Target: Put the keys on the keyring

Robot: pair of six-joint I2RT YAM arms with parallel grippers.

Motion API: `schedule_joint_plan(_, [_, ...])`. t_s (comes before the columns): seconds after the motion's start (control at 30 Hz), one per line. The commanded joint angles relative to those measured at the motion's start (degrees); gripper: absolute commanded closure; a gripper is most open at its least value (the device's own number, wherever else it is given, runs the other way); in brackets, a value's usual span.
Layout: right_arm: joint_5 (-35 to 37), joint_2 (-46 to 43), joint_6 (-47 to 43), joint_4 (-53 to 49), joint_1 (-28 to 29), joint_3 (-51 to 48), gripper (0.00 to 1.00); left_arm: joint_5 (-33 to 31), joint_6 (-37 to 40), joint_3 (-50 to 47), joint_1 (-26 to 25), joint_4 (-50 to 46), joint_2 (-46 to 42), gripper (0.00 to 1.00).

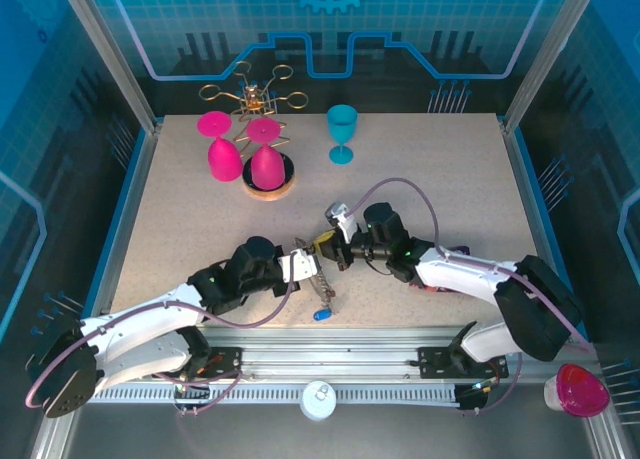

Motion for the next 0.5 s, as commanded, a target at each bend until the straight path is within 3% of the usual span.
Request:
schedule_joint_plan(0.0, [-1.15, -3.71, -3.84, -5.16, -1.31, -1.24, 1.00, -0.56, -0.86, 1.08, 0.44, 1.23, -0.37, 1.00])
schedule_joint_plan(0.17, [-7.09, -5.52, -7.09, -12.28, -1.15, -0.72, 1.00, -0.51, -1.17, 1.15, 0.52, 1.70, -0.20, 1.00])
schedule_joint_plan(0.47, [-12.38, -1.51, -4.75, -8.46, -0.12, 1.27, 1.00, -0.38, -1.82, 1.53, 0.62, 1.48, 0.07, 1.00])
